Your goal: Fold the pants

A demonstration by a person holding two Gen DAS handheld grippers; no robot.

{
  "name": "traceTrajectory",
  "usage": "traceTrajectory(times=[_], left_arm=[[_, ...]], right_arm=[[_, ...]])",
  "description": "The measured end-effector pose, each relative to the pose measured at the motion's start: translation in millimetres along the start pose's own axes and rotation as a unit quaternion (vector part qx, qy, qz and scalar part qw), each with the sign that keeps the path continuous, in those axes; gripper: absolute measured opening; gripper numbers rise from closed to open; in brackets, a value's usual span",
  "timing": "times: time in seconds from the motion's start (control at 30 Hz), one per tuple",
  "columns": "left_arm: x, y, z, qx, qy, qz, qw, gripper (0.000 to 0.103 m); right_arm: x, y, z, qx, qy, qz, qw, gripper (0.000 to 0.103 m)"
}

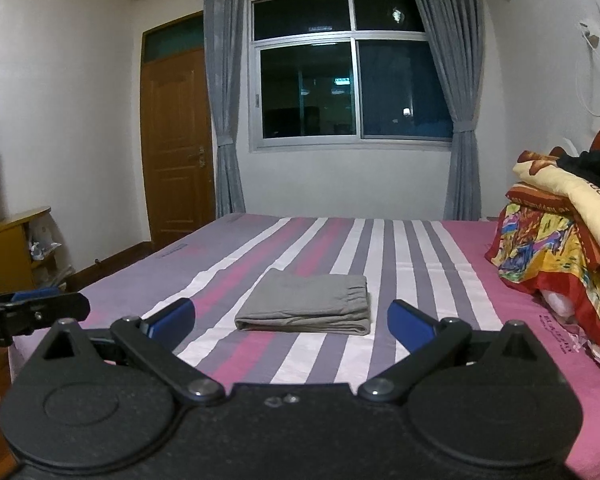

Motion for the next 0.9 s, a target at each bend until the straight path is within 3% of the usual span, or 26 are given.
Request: traceTrajectory(times=[0.9], left_arm=[[2.8, 6.0, -1.6, -0.005, 0.0, 0.002, 1.0, 0.103]], right_arm=[[0.4, 3.6, -9.4, -0.002, -0.005, -0.007, 1.0, 0.103]])
Point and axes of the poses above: each gripper's, at about its wrist camera, not at the fingertips, and z roughly the way its jaws point, y to its left, x to its underside, the point moved 9 cm from there along z, roughly the way its jaws point, and after that the axes turned 1 degree about -x, right-handed, at the moved point
